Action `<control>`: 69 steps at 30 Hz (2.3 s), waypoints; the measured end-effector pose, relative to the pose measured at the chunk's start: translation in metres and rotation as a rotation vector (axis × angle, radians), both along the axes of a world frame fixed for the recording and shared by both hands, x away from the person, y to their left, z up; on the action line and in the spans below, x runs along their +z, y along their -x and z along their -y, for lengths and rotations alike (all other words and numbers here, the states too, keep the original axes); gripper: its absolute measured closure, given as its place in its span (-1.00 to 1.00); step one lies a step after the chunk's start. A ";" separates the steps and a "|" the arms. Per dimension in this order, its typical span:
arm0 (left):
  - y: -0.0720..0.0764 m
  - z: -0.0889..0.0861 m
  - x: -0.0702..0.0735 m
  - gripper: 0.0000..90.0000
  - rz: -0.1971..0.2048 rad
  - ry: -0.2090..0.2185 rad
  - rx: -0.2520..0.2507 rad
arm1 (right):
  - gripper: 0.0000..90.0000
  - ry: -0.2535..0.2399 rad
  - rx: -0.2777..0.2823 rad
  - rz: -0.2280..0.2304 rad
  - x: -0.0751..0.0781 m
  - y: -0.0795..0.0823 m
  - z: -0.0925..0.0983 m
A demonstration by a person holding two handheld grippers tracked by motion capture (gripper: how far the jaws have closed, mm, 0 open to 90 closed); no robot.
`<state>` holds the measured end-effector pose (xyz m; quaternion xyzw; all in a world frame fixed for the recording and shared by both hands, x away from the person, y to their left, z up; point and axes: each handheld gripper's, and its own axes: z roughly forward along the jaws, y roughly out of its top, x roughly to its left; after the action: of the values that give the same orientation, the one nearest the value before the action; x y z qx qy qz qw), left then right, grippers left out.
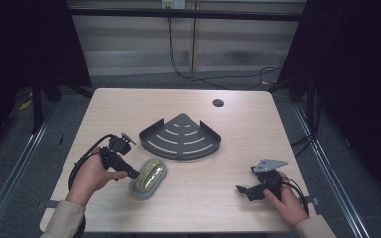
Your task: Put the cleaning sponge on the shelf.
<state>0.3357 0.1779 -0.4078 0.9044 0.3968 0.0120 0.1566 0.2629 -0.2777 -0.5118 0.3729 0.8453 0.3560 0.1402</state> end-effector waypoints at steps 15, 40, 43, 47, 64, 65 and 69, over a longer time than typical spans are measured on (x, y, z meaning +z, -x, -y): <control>-0.001 0.023 0.002 -0.21 -0.073 0.003 -0.020 | -0.91 0.000 0.000 0.000 0.000 0.000 0.000; -0.011 0.041 -0.012 0.38 -0.114 -0.007 0.031 | -0.91 0.000 0.001 0.001 0.000 0.000 0.000; -0.011 0.043 -0.012 0.55 -0.129 -0.013 0.042 | -0.91 0.000 0.000 0.000 0.000 0.000 0.000; -0.012 0.045 -0.011 0.58 -0.135 -0.027 0.045 | -0.91 0.000 0.000 0.000 0.000 0.000 0.000; -0.019 0.030 0.021 0.59 -0.134 -0.046 0.048 | -0.91 0.000 0.000 0.000 0.000 0.000 0.000; -0.019 0.029 0.023 0.59 -0.131 -0.046 0.049 | -0.91 0.000 0.000 0.000 0.000 0.000 0.000; -0.021 0.029 0.028 0.59 -0.128 -0.048 0.050 | -0.91 0.000 0.000 0.000 0.000 0.000 0.000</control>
<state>0.3565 0.1493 -0.3798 0.8967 0.4279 -0.0325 0.1089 0.2629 -0.2777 -0.5118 0.3728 0.8454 0.3559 0.1403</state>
